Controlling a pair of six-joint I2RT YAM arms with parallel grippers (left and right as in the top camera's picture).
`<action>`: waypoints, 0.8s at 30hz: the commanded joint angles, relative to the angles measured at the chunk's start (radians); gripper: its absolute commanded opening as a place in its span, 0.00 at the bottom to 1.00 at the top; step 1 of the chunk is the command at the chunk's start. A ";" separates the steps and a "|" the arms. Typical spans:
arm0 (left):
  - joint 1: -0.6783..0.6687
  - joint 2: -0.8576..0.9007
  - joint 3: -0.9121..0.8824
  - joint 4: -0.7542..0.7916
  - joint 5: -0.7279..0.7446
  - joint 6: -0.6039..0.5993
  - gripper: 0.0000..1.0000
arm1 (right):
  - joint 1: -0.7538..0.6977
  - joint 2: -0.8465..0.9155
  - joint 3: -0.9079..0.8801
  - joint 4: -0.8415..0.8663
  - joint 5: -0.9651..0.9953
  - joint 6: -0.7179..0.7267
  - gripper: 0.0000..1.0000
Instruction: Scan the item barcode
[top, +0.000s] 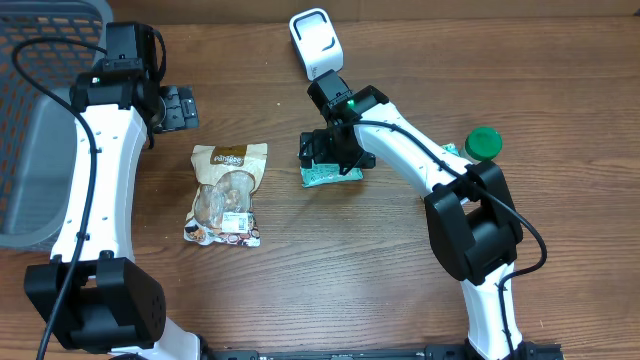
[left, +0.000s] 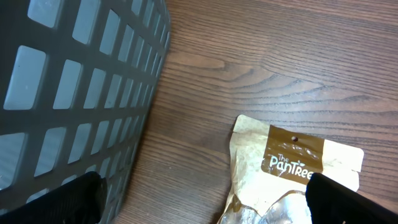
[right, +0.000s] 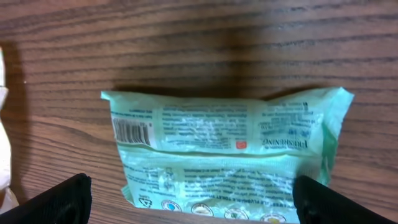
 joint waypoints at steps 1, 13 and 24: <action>0.010 -0.012 0.021 0.002 0.001 0.014 1.00 | 0.002 -0.030 -0.006 0.017 0.011 -0.004 1.00; 0.010 -0.012 0.021 0.002 0.001 0.014 1.00 | 0.002 -0.030 -0.006 0.029 0.011 -0.003 1.00; 0.010 -0.012 0.021 0.002 0.001 0.014 1.00 | 0.002 -0.030 -0.006 0.028 0.003 -0.003 1.00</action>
